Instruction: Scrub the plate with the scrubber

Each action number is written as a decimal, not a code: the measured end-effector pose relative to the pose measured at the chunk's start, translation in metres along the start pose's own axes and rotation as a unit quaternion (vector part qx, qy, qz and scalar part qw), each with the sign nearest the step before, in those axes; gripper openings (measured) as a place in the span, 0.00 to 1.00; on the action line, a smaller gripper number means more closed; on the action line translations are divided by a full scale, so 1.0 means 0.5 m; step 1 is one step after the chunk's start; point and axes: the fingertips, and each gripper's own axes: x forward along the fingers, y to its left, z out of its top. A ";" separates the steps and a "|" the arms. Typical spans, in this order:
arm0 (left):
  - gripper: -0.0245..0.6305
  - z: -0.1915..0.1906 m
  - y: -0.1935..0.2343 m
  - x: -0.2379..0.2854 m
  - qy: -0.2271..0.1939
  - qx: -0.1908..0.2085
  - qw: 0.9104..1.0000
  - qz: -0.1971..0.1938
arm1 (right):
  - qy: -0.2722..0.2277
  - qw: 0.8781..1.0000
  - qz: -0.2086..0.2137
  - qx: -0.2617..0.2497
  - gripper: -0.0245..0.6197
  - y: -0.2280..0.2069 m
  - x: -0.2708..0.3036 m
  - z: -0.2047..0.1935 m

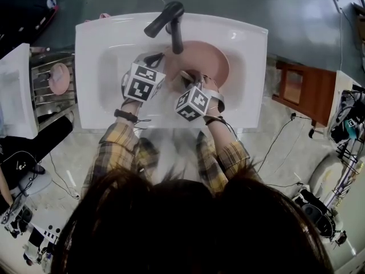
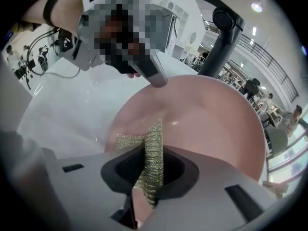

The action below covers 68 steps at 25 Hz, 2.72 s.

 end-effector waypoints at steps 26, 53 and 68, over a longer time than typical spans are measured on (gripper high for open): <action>0.07 0.004 -0.027 -0.004 0.004 0.021 1.000 -0.022 | 0.013 0.982 -0.182 0.048 0.16 -0.292 -0.106 -0.093; 0.07 -0.001 -0.027 -0.003 0.016 0.010 1.000 -0.006 | -0.106 0.988 -0.099 0.057 0.16 -0.149 -0.036 0.114; 0.07 -0.026 -0.029 0.008 0.034 0.017 0.999 -0.006 | -0.020 1.000 0.011 0.009 0.16 -0.019 -0.006 -0.020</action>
